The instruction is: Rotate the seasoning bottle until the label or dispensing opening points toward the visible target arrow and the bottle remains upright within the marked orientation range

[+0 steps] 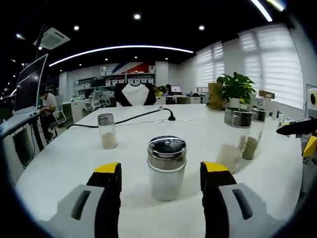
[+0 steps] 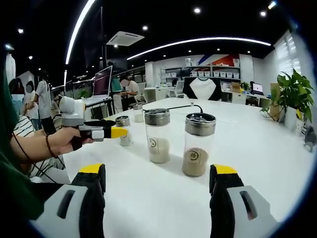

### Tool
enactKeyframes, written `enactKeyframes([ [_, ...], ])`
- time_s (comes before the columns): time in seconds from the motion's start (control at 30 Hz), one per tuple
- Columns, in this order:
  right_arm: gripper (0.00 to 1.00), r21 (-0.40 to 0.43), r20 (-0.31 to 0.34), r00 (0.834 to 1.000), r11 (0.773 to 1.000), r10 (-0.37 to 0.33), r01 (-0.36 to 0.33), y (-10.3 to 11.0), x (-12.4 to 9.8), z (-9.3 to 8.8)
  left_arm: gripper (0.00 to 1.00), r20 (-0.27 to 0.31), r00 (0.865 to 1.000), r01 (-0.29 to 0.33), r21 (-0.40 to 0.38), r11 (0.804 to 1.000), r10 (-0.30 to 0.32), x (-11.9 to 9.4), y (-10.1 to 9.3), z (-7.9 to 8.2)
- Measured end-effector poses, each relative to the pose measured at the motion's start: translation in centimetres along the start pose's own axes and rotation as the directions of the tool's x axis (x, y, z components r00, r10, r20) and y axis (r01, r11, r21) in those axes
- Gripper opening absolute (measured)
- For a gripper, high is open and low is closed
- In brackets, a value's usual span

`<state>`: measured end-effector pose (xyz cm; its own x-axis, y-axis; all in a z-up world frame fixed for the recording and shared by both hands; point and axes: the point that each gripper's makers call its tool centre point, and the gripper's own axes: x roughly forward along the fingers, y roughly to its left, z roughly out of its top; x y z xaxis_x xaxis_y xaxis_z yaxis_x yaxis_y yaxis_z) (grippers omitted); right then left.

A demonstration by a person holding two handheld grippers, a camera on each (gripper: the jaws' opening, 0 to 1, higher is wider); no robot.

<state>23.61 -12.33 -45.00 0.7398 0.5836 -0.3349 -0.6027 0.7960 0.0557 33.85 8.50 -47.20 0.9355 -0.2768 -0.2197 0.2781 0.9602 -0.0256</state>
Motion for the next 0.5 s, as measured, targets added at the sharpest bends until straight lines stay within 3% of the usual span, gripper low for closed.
enactKeyframes([
  [0.5,0.88,0.004,-0.003,1.000,1.000,-0.002,0.002,0.0,0.0,-0.2,0.60,0.005,0.999,-0.039,0.007,0.999,0.039,1.8,-0.2,-0.6],
])
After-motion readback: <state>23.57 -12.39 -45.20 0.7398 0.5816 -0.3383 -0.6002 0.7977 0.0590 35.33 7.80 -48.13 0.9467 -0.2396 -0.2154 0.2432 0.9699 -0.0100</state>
